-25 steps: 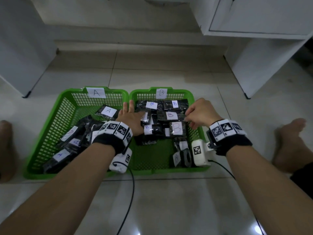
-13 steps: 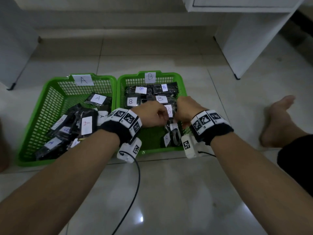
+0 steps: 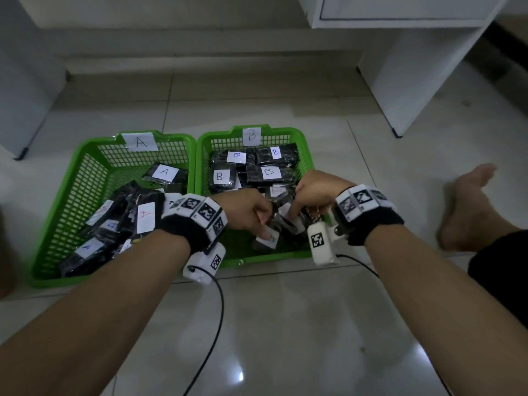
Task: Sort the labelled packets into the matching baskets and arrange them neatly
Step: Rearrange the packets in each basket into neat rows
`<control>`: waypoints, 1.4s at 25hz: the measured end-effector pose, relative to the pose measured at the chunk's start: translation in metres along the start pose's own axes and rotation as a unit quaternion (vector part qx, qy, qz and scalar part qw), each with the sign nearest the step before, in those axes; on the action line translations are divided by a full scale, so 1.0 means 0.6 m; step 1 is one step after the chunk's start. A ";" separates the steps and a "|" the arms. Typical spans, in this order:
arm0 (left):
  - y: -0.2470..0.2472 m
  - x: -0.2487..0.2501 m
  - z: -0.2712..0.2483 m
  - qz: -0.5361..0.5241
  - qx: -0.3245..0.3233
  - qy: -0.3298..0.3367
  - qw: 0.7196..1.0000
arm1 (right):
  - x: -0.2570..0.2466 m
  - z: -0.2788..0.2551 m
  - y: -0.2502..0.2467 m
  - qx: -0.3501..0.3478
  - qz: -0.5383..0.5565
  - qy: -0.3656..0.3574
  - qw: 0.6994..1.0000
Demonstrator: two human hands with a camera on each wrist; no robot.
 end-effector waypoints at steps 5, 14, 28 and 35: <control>-0.047 -0.007 -0.029 -0.044 -0.021 -0.060 0.997 | 0.029 -0.001 -0.063 -0.022 0.159 -0.008 0.987; -0.068 -0.024 -0.020 -0.025 0.082 -0.111 0.990 | 0.017 0.027 -0.053 0.143 0.367 -0.014 0.919; -0.159 -0.147 -0.063 0.059 0.457 -0.099 0.882 | -0.146 0.147 0.016 0.162 0.123 -0.165 0.965; -0.160 -0.170 -0.067 0.020 0.478 -0.149 0.866 | -0.201 0.169 0.048 0.142 -0.147 -0.221 0.954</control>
Point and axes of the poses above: each hand's wrist, its own z-axis towards the middle knuckle, its own y-axis out of the palm, x = y × z, the point moved 1 cm from there along z, towards the middle knuckle, and after that the axes turned 1 degree about y, right-handed, at the moved point
